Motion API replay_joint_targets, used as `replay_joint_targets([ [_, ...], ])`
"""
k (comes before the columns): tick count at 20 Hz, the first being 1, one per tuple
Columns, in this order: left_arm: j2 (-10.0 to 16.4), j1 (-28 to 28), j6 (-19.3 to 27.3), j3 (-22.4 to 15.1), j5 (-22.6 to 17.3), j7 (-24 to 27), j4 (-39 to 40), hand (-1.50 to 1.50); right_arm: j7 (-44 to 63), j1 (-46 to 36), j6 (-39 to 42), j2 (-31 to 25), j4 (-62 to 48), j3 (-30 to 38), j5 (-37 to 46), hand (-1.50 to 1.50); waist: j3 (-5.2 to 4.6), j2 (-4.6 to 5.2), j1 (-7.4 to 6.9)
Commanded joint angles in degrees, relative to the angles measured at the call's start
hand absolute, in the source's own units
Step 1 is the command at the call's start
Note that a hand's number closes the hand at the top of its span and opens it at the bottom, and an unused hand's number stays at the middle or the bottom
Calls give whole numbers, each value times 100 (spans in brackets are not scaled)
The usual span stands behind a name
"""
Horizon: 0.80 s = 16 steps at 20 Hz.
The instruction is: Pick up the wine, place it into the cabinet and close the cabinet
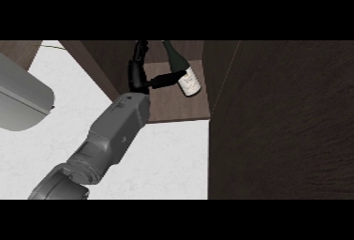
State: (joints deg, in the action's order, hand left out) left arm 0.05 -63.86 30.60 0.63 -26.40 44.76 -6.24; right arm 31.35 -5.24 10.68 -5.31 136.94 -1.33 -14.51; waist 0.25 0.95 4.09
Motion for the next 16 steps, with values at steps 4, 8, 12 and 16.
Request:
replay_joint_targets([
  [4,-5,246,87,268,-151,418,-11,-150,184,-168,-113,1,277,-88,-2,-150,-37,59,-6],
  [8,98,254,-82,273,-98,476,15,-150,-36,-71,-15,25,125,-19,-117,-150,-33,78,15],
  [12,4,485,-412,167,47,645,14,-150,387,-24,-245,104,470,-417,187,-150,-38,21,-67],
  [16,280,212,-801,214,27,284,17,-150,81,176,-59,50,401,-130,-39,-150,-33,28,-42],
])
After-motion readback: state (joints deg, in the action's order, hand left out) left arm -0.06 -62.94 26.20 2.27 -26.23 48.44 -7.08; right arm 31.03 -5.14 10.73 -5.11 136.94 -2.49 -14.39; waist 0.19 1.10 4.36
